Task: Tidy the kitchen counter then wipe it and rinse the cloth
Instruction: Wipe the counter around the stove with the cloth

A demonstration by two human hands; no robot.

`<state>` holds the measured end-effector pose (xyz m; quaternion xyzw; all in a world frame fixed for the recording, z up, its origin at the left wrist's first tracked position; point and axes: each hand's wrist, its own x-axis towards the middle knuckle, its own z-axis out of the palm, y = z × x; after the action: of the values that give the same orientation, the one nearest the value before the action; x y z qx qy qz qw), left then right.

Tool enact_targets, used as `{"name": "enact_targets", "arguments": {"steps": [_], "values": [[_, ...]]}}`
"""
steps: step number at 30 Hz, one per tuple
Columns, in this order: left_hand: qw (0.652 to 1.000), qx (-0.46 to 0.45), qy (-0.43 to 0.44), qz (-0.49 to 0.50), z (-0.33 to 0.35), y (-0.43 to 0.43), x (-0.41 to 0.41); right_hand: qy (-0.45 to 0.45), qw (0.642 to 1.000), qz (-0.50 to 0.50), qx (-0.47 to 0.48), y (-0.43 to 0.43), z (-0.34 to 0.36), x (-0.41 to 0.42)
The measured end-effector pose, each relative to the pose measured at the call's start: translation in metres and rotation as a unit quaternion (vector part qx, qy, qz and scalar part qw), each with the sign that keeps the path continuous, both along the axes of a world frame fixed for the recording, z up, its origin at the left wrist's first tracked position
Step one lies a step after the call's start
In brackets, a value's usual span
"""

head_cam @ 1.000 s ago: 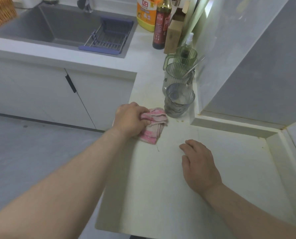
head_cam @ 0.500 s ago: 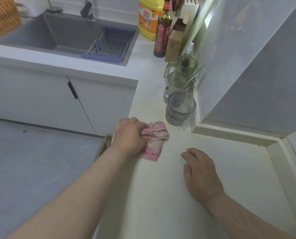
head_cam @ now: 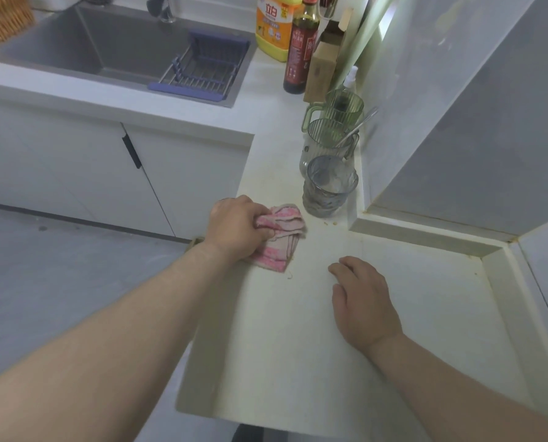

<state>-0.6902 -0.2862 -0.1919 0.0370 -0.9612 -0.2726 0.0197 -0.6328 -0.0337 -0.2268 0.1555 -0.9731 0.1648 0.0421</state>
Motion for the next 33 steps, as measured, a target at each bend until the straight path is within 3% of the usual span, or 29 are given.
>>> {"name": "enact_targets", "arguments": {"steps": [33], "values": [[0.998,0.036,0.052,-0.018,-0.014,0.005,0.216,-0.034,0.999,0.003,0.016,-0.005,0.013,0.006]]}}
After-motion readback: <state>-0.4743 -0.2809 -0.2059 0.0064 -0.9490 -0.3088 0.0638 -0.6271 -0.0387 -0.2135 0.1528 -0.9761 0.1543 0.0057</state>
